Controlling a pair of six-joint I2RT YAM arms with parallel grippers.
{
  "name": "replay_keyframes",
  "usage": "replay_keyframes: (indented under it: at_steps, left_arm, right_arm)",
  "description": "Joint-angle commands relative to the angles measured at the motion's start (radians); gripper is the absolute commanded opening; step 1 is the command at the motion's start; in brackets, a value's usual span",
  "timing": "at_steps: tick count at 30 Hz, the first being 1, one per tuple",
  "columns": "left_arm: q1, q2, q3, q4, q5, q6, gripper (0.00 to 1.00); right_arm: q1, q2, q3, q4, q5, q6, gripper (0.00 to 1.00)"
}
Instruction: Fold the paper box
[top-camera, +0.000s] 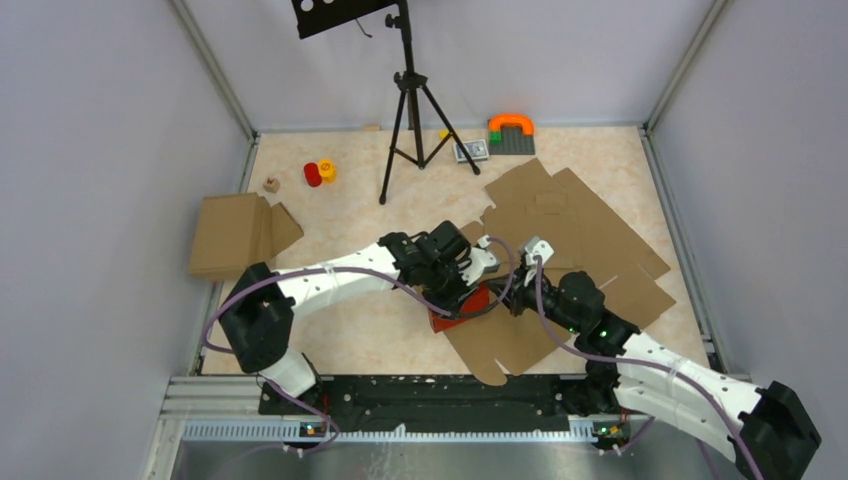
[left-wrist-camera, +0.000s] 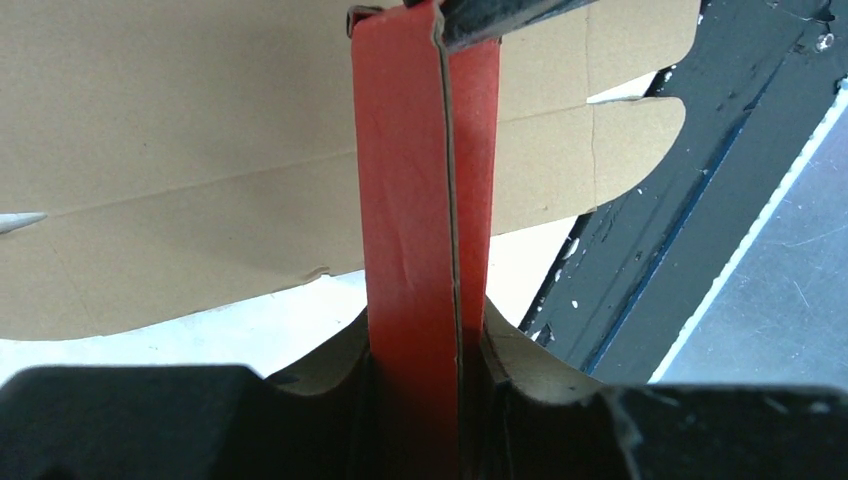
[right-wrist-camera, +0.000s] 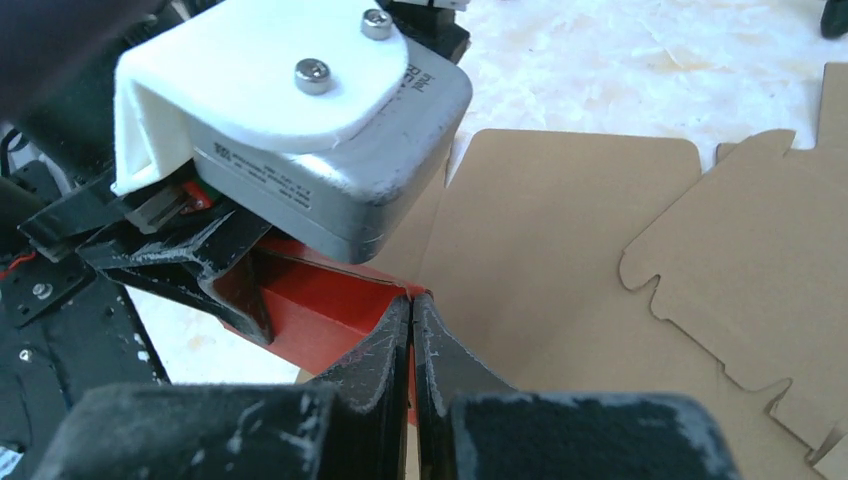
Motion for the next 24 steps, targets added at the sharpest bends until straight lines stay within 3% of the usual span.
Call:
replay_keyframes:
  at_steps: [1, 24]
  left_arm:
    - [-0.016, 0.015, 0.026, 0.086, -0.033, -0.014, 0.22]
    - [-0.071, 0.147, 0.052, 0.13, -0.071, -0.009, 0.2]
  right_arm:
    - [0.017, 0.031, 0.059, 0.085, -0.028, 0.105, 0.0]
    - [0.022, 0.082, 0.075, 0.026, 0.022, 0.16, 0.0]
